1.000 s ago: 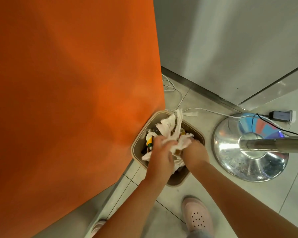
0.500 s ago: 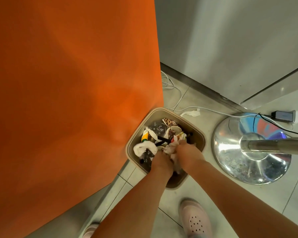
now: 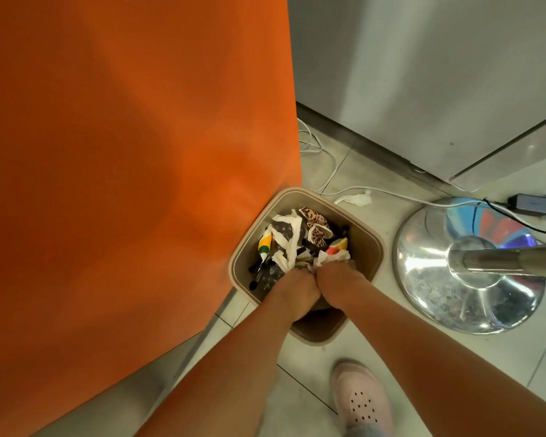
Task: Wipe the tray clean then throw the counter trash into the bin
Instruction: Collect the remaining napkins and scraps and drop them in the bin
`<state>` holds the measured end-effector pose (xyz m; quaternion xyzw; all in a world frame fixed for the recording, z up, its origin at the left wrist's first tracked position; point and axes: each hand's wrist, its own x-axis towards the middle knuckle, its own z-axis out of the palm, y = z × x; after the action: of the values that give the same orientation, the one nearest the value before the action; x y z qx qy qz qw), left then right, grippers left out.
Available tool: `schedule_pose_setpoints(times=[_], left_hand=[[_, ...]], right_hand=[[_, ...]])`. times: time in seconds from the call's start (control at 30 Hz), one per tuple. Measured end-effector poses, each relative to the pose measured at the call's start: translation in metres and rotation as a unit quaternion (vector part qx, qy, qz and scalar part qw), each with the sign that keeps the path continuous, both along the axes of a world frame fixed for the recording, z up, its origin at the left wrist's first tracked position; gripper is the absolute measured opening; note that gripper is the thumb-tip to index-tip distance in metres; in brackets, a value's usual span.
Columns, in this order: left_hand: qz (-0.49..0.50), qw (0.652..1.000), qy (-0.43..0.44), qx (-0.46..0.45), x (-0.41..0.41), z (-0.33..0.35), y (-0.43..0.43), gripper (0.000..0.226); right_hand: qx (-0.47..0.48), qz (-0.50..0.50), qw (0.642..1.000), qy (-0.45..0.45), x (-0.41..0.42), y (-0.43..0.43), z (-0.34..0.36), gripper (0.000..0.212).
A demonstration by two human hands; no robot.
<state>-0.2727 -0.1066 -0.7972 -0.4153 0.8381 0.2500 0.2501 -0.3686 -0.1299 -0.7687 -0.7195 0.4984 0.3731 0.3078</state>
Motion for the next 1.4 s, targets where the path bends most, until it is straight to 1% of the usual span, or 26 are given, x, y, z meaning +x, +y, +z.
schedule_pose_setpoints(times=[0.07,0.17,0.23,0.3,0.33,0.37,0.4,0.47,0.53,0.57,0.6,0.67,0.73,0.77,0.83,0.9,0.93,0.97,1.0,1.03,1.07,1.1,1.17,1.23,1.3,1.4], left_hand=[[0.044,0.997,0.066,-0.002,0.003,0.008,0.004,0.025],[0.096,0.987,0.130,-0.010,0.016,0.037,0.009,0.022],[0.152,0.970,0.188,-0.009,0.028,0.062,0.014,0.027],[0.242,0.942,0.235,0.001,0.035,0.095,0.017,0.032],[0.301,0.918,0.259,0.009,0.036,0.110,0.017,0.034],[0.371,0.883,0.286,0.015,0.034,0.129,0.015,0.036],[0.446,0.839,0.311,0.018,0.031,0.147,0.013,0.035],[0.575,0.736,0.357,0.016,0.023,0.186,0.007,0.035],[0.652,0.640,0.406,-0.001,0.019,0.227,0.004,0.035],[0.677,0.601,0.425,-0.008,0.019,0.249,0.005,0.034],[0.695,0.569,0.439,-0.012,0.020,0.276,0.006,0.033],[0.713,0.533,0.455,-0.016,0.026,0.330,0.015,0.030],[0.713,0.517,0.474,-0.014,0.035,0.387,0.028,0.024],[0.707,0.517,0.482,-0.019,0.041,0.418,0.036,0.020],[0.693,0.531,0.486,-0.039,0.059,0.486,0.056,0.013],[0.685,0.540,0.486,-0.051,0.078,0.551,0.081,0.013],[0.684,0.533,0.495,-0.044,0.088,0.583,0.096,0.014],[0.677,0.534,0.505,-0.035,0.098,0.613,0.111,0.013],[0.662,0.554,0.504,-0.036,0.108,0.641,0.127,0.010],[0.645,0.584,0.489,-0.057,0.118,0.666,0.142,0.009],[0.634,0.602,0.479,-0.081,0.130,0.689,0.157,0.012],[0.637,0.601,0.470,-0.112,0.143,0.710,0.172,0.012],[0.664,0.570,0.450,-0.177,0.176,0.744,0.196,0.009],[0.696,0.528,0.426,-0.235,0.214,0.766,0.219,0.011],[0.721,0.491,0.401,-0.278,0.255,0.778,0.241,0.011],[0.761,0.437,0.348,-0.330,0.319,0.779,0.272,0.009]], right_hand=[[0.001,0.003,1.000,-0.011,-0.004,-0.002,0.012,0.035],[-0.001,-0.031,0.999,-0.034,-0.007,-0.008,0.046,0.040],[-0.003,-0.049,0.998,-0.047,-0.007,-0.010,0.070,0.037],[-0.019,-0.068,0.995,-0.067,-0.010,-0.010,0.089,0.033],[-0.034,-0.084,0.992,-0.084,-0.012,-0.011,0.101,0.031],[-0.051,-0.107,0.988,-0.103,-0.013,-0.011,0.114,0.029],[-0.061,-0.132,0.982,-0.118,-0.014,-0.011,0.129,0.030],[-0.080,-0.179,0.969,-0.148,-0.016,-0.010,0.162,0.034],[-0.112,-0.207,0.954,-0.184,-0.013,-0.008,0.194,0.035],[-0.128,-0.217,0.945,-0.206,-0.010,-0.006,0.211,0.033],[-0.141,-0.228,0.936,-0.229,-0.006,-0.004,0.230,0.032],[-0.154,-0.259,0.912,-0.280,0.003,0.002,0.274,0.032],[-0.164,-0.290,0.876,-0.349,0.013,0.009,0.323,0.032],[-0.166,-0.304,0.855,-0.386,0.019,0.014,0.351,0.030],[-0.160,-0.315,0.812,-0.464,0.034,0.026,0.417,0.024],[-0.150,-0.304,0.767,-0.545,0.053,0.042,0.490,0.015],[-0.142,-0.293,0.746,-0.581,0.064,0.051,0.525,0.012],[-0.131,-0.278,0.727,-0.615,0.075,0.060,0.559,0.012],[-0.115,-0.262,0.711,-0.642,0.087,0.069,0.590,0.012],[-0.098,-0.246,0.699,-0.664,0.099,0.078,0.618,0.012],[-0.081,-0.227,0.693,-0.679,0.113,0.086,0.642,0.013],[-0.067,-0.208,0.691,-0.689,0.128,0.093,0.661,0.013],[-0.046,-0.172,0.695,-0.697,0.165,0.104,0.692,0.012],[-0.039,-0.132,0.704,-0.697,0.206,0.112,0.714,0.012],[-0.045,-0.092,0.712,-0.695,0.252,0.122,0.727,0.013],[-0.046,-0.021,0.736,-0.675,0.324,0.143,0.729,0.019]])
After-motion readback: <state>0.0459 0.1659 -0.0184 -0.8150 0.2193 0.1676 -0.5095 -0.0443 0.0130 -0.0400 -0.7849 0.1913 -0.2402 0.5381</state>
